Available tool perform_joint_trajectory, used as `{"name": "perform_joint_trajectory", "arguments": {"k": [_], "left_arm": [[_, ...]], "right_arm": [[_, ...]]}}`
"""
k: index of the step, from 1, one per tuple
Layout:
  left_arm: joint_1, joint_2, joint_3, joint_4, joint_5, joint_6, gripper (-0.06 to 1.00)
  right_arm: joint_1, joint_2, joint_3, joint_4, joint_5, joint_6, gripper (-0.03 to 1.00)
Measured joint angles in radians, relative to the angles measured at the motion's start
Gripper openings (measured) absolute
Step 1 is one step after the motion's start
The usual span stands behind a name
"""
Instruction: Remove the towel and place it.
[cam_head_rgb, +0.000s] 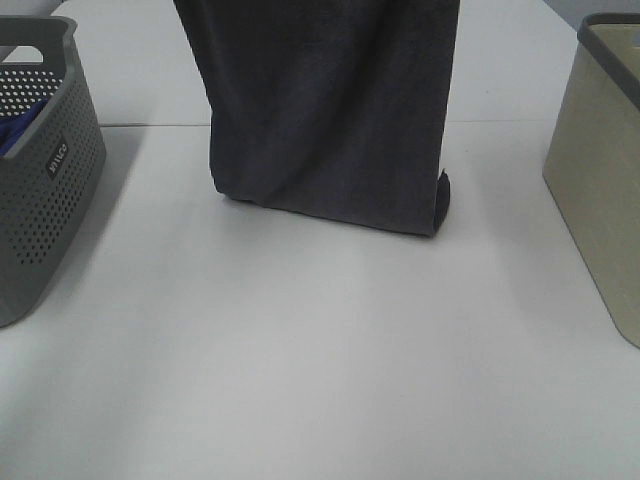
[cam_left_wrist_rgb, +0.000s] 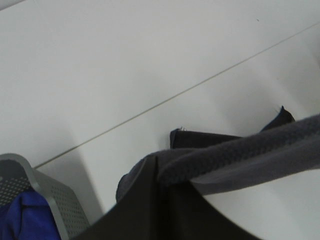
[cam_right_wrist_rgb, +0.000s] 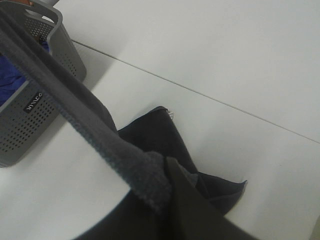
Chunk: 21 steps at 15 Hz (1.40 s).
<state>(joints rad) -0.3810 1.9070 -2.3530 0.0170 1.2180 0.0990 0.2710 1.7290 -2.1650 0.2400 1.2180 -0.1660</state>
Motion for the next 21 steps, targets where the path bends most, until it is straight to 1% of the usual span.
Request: {"name": "perform_joint_trajectory", "arguments": {"k": [2,3,6,7,8,12,14,16,17,19,21], "left_arm": [[0.000,-0.111,0.158,-0.017,0.000,0.019,0.00],[0.000,-0.162,0.225,-0.049,0.000,0.048,0.00],[0.000,-0.250,0.391,-0.204,0.003,0.158,0.00],[-0.008,-0.270,0.431,-0.246,0.003,0.180,0.00],[-0.025,-0.290,0.463,-0.259,0.003,0.194,0.00],[-0.117,-0.333,0.507,-0.274,0.004,0.213,0.00],[-0.126,-0.358,0.536,-0.269,0.003,0.204,0.00],[-0.126,-0.395,0.622,-0.263,0.003,0.201,0.00],[-0.126,-0.412,0.656,-0.257,0.004,0.201,0.00],[-0.126,-0.429,0.679,-0.250,0.008,0.200,0.00],[-0.135,-0.472,0.693,-0.269,0.006,0.198,0.00]], "right_arm": [[0.001,-0.043,0.070,0.001,0.000,0.000,0.02],[0.001,-0.072,0.132,0.001,0.000,0.000,0.02],[0.001,-0.172,0.297,0.004,0.002,0.000,0.02],[0.001,-0.214,0.352,0.005,0.002,0.001,0.02],[0.001,-0.254,0.406,0.005,0.002,0.010,0.02],[0.001,-0.409,0.575,-0.004,0.002,0.020,0.02],[0.001,-0.469,0.645,-0.004,0.002,0.022,0.02],[0.001,-0.502,0.686,-0.004,0.003,0.029,0.02],[0.001,-0.511,0.689,-0.005,0.003,0.029,0.02],[0.001,-0.520,0.689,-0.005,0.003,0.037,0.02],[0.001,-0.534,0.700,0.006,0.002,0.048,0.02]]}}
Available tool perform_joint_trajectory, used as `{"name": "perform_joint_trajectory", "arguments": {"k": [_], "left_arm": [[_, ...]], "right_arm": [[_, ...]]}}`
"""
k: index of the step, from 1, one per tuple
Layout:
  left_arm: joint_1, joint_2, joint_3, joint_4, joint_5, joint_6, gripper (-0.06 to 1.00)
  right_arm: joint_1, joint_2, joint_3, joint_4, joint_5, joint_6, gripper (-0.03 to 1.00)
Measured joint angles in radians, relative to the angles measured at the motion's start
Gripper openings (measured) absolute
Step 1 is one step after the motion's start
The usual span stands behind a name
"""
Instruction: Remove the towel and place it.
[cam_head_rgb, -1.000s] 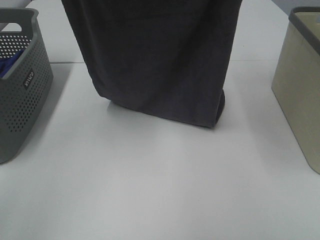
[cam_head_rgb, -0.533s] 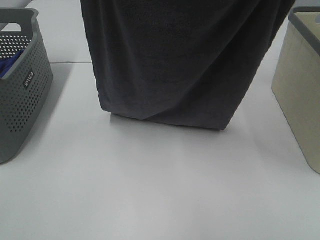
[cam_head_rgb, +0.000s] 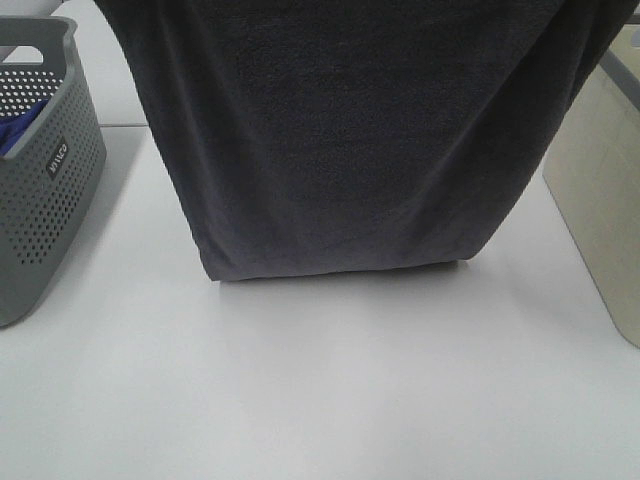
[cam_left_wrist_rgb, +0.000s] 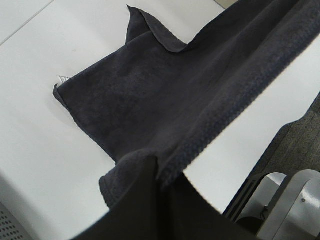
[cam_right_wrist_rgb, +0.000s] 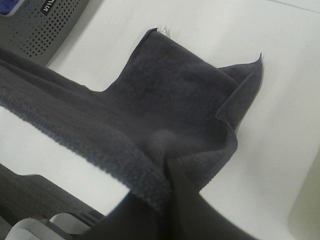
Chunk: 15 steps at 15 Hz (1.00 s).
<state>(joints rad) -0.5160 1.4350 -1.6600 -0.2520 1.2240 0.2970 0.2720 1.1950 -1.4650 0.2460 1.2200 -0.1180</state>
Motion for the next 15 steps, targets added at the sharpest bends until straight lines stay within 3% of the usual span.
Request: {"name": "perform_joint_trajectory", "arguments": {"k": [7,12,15], "left_arm": [[-0.004,-0.061,0.312,-0.092,-0.004,-0.023,0.00],[-0.004,-0.061,0.394,-0.116,-0.006,-0.015,0.00],[-0.004,-0.061,0.432,-0.131,-0.006,-0.012,0.00]], "right_arm": [[0.000,-0.165,0.243,0.058,-0.001,0.046,0.02],[0.000,-0.197,0.397,0.073,-0.002,0.110,0.02],[0.000,-0.197,0.407,0.075,-0.002,0.127,0.02]]}}
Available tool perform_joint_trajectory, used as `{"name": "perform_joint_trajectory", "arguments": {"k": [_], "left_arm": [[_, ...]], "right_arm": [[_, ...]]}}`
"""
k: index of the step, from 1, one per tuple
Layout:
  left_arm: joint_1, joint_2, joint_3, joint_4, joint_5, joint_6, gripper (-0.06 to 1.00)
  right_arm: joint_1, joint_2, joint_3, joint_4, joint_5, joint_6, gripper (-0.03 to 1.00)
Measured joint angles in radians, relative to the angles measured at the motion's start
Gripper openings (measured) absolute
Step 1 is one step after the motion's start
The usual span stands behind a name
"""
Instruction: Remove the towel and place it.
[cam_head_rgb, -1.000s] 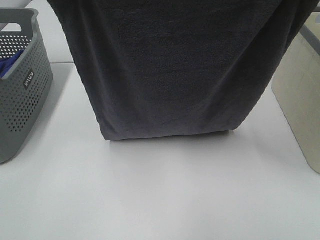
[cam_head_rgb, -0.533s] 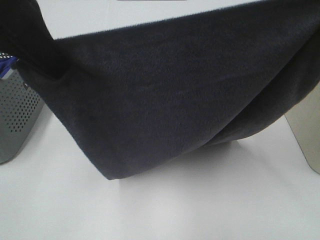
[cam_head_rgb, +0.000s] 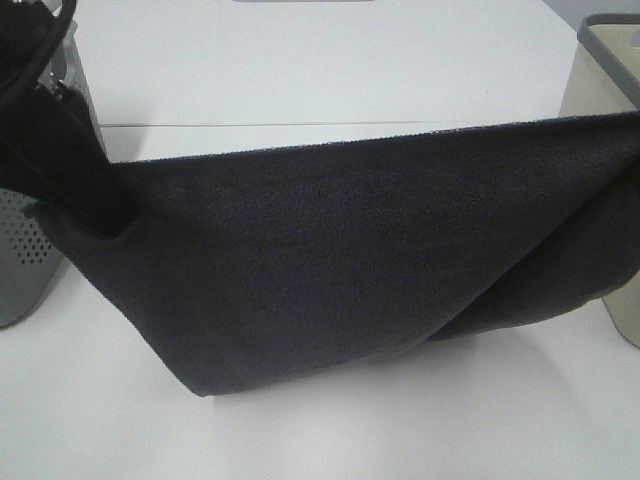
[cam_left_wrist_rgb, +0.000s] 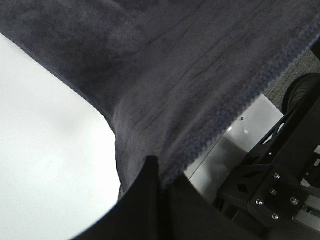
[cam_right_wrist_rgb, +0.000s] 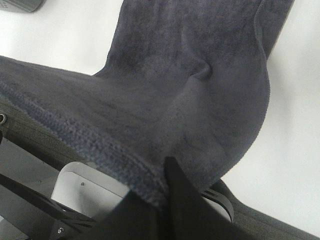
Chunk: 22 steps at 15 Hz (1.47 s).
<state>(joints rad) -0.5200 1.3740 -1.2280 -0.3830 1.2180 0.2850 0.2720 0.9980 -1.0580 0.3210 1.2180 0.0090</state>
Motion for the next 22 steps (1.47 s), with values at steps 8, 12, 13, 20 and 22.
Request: {"name": "perform_joint_trajectory", "arguments": {"k": [8,12,13,20,22], "left_arm": [[-0.002,0.000,-0.130,0.141,-0.018,-0.001,0.00],[-0.002,0.077,-0.342,0.391,-0.127,-0.072,0.00],[-0.002,0.111,-0.385,0.441,-0.156,-0.083,0.00],[-0.002,0.360,-0.762,0.779,-0.432,-0.169,0.00],[0.011,0.470,-0.922,0.861,-0.502,-0.174,0.00]], "right_arm": [[0.001,0.056,-0.126,-0.122,-0.061,-0.009,0.02],[0.002,0.247,-0.352,-0.180,-0.165,-0.110,0.02],[0.002,0.292,-0.405,-0.205,-0.192,-0.120,0.02],[0.001,0.612,-0.853,-0.436,-0.492,-0.130,0.02],[0.001,0.695,-0.960,-0.455,-0.586,-0.130,0.02]]}}
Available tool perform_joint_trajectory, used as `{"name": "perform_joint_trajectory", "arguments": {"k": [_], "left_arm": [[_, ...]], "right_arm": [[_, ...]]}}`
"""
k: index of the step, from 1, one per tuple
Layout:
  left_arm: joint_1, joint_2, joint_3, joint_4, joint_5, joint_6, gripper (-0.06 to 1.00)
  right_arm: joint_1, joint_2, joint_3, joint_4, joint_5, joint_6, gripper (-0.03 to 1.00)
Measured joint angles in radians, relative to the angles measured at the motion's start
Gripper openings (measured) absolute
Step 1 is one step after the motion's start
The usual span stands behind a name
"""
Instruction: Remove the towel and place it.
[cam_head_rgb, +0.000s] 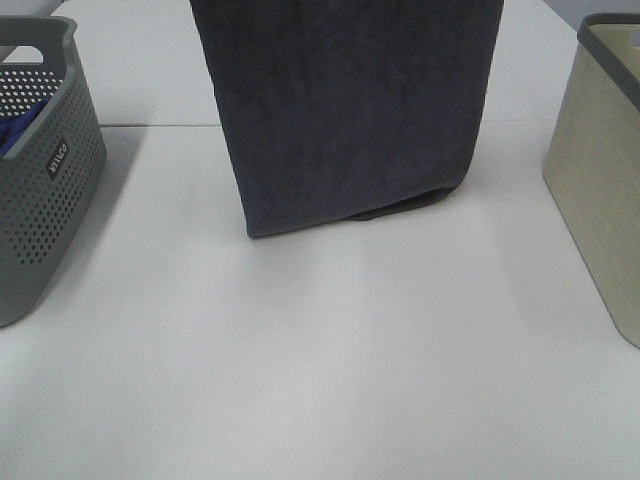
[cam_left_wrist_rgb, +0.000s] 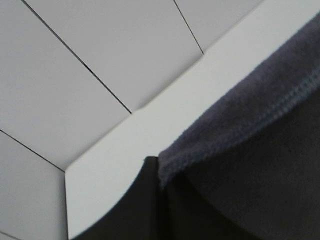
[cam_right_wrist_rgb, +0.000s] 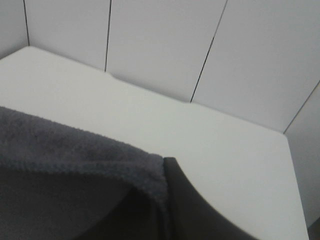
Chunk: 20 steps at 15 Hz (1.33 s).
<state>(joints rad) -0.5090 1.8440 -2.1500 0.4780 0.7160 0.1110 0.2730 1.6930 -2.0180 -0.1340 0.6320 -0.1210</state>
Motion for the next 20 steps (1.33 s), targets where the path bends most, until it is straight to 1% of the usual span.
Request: {"name": "perform_joint_trajectory", "arguments": {"k": [1,2,4,6,9,12,14,20], "left_arm": [[0.020,0.058,-0.082,0.010,-0.041,-0.008,0.00],[0.061,0.127,-0.205,0.008,-0.104,-0.034,0.00],[0.112,0.208,-0.318,-0.002,-0.207,-0.056,0.00],[0.142,0.249,-0.365,-0.006,-0.326,-0.069,0.00],[0.170,0.298,-0.373,-0.011,-0.529,-0.077,0.00],[0.200,0.346,-0.373,-0.044,-0.672,-0.079,0.00],[0.213,0.379,-0.373,-0.055,-0.725,-0.081,0.00],[0.223,0.415,-0.373,-0.062,-0.794,-0.081,0.00]], "right_arm": [[0.000,0.037,-0.040,-0.011,-0.039,0.000,0.02],[0.000,0.081,-0.091,-0.016,-0.101,0.000,0.02],[0.000,0.133,-0.151,-0.017,-0.193,0.000,0.02],[0.000,0.179,-0.212,-0.017,-0.277,0.000,0.02],[0.000,0.253,-0.299,-0.019,-0.370,0.000,0.02],[0.000,0.311,-0.334,-0.019,-0.417,0.000,0.02],[-0.005,0.339,-0.334,-0.019,-0.439,0.000,0.02],[-0.048,0.360,-0.334,0.032,-0.457,0.000,0.02]]}}
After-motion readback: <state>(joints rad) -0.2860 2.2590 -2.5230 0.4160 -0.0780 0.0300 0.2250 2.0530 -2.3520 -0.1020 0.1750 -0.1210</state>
